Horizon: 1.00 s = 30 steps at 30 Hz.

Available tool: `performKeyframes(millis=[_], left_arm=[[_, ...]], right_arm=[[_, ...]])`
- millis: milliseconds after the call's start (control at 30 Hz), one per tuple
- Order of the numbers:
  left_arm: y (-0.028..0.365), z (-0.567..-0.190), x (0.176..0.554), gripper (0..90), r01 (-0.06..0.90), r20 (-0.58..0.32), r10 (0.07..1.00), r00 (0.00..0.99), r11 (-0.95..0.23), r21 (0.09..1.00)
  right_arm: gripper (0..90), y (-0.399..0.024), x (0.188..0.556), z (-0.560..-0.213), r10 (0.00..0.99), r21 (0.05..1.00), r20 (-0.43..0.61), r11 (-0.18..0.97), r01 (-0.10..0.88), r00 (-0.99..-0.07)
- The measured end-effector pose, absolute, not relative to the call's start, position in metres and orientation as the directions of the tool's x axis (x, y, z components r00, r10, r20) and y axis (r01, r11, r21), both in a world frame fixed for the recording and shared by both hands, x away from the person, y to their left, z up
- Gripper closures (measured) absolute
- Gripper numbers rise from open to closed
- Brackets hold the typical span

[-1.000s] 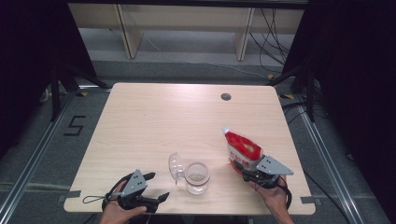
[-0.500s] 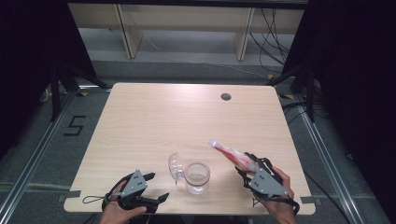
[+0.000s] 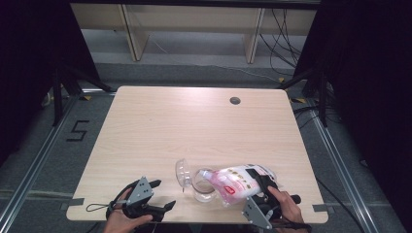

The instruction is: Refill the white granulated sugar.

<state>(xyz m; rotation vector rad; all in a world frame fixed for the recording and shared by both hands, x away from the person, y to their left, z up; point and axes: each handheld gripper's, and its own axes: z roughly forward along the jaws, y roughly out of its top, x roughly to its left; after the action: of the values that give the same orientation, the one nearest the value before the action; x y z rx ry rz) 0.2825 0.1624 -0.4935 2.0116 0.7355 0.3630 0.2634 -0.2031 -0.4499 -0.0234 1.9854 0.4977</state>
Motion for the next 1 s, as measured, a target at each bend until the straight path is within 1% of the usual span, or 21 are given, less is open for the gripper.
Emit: performKeyframes(millis=[33,133,200,233,267,300,333,367,400,433,467,567,600,633,700,733,767,833,900,967,1000], left_arm=[[0.162,-0.494,0.282,15.7,0.357,-0.041,0.634,0.772,-0.379,0.854],[0.161,-0.495,0.281,15.7,0.37,-0.057,0.638,0.768,-0.369,0.852],[0.161,-0.495,0.282,15.7,0.369,-0.052,0.638,0.768,-0.375,0.85],[0.161,-0.495,0.282,15.7,0.369,-0.052,0.638,0.768,-0.375,0.85],[0.161,-0.495,0.282,15.7,0.373,-0.058,0.639,0.767,-0.37,0.851],[0.161,-0.495,0.282,15.7,0.373,-0.058,0.639,0.767,-0.37,0.851],[0.162,-0.495,0.282,15.7,0.373,-0.057,0.64,0.766,-0.371,0.85],[0.161,-0.495,0.282,15.7,0.376,-0.064,0.642,0.764,-0.363,0.852],[0.161,-0.495,0.282,15.7,0.378,-0.067,0.644,0.762,-0.359,0.853],[0.161,-0.495,0.282,15.7,0.379,-0.067,0.645,0.761,-0.358,0.854],[0.162,-0.495,0.282,15.7,0.378,-0.062,0.643,0.763,-0.366,0.85],[0.161,-0.496,0.281,15.7,0.375,-0.06,0.647,0.76,-0.361,0.854],[0.162,-0.495,0.282,15.7,0.37,-0.048,0.642,0.765,-0.377,0.849],[0.163,-0.495,0.283,15.8,0.373,-0.048,0.644,0.764,-0.38,0.846],[0.166,-0.495,0.285,15.8,0.384,-0.063,0.658,0.751,-0.356,0.852],[0.168,-0.496,0.287,15.8,0.386,-0.071,0.663,0.746,-0.342,0.857],[0.169,-0.496,0.287,15.8,0.39,-0.072,0.67,0.739,-0.338,0.857],[0.17,-0.496,0.287,15.8,0.391,-0.075,0.669,0.739,-0.335,0.858],[0.169,-0.496,0.287,15.8,0.39,-0.074,0.666,0.742,-0.339,0.856],[0.169,-0.496,0.287,15.8,0.383,-0.056,0.663,0.747,-0.359,0.851],[0.169,-0.496,0.288,15.8,0.371,-0.047,0.653,0.756,-0.368,0.853]], right_arm=[[47.6,-0.203,0.263,-0.45,0.2,0.334,-0.866,0.914,-0.232,-0.458],[47.7,-0.2,0.261,-0.45,0.129,0.24,-0.903,0.942,-0.233,-0.41],[47.9,-0.198,0.261,-0.449,0.038,0.14,-0.928,0.958,-0.252,-0.371],[47.9,-0.198,0.261,-0.449,0.038,0.14,-0.928,0.958,-0.252,-0.371],[47.9,-0.197,0.261,-0.45,-0.011,0.084,-0.939,0.962,-0.261,-0.344],[47.9,-0.197,0.261,-0.45,-0.011,0.084,-0.939,0.962,-0.261,-0.344],[48.0,-0.197,0.261,-0.447,-0.069,0.023,-0.941,0.964,-0.267,-0.33],[48.0,-0.197,0.261,-0.447,-0.069,0.023,-0.941,0.964,-0.267,-0.33],[48.0,-0.195,0.263,-0.445,-0.125,-0.032,-0.943,0.957,-0.289,-0.309],[48.1,-0.196,0.259,-0.449,-0.079,0.0,-0.941,0.972,-0.233,-0.329],[48.1,-0.194,0.261,-0.446,-0.159,-0.078,-0.942,0.961,-0.267,-0.296],[48.3,-0.193,0.259,-0.449,-0.154,-0.085,-0.939,0.97,-0.228,-0.306],[48.3,-0.192,0.262,-0.448,-0.192,-0.116,-0.943,0.955,-0.272,-0.272],[48.4,-0.19,0.262,-0.445,-0.225,-0.147,-0.934,0.95,-0.274,-0.277],[48.5,-0.19,0.262,-0.444,-0.229,-0.153,-0.936,0.949,-0.277,-0.269],[48.5,-0.191,0.26,-0.447,-0.19,-0.119,-0.938,0.962,-0.247,-0.288],[48.5,-0.191,0.26,-0.447,-0.19,-0.119,-0.938,0.962,-0.247,-0.288],[48.7,-0.19,0.261,-0.443,-0.253,-0.185,-0.931,0.948,-0.259,-0.263],[48.7,-0.191,0.26,-0.446,-0.225,-0.16,-0.938,0.956,-0.246,-0.264],[48.8,-0.191,0.261,-0.444,-0.267,-0.201,-0.932,0.944,-0.262,-0.245],[48.9,-0.192,0.26,-0.445,-0.255,-0.196,-0.937,0.95,-0.243,-0.238]])
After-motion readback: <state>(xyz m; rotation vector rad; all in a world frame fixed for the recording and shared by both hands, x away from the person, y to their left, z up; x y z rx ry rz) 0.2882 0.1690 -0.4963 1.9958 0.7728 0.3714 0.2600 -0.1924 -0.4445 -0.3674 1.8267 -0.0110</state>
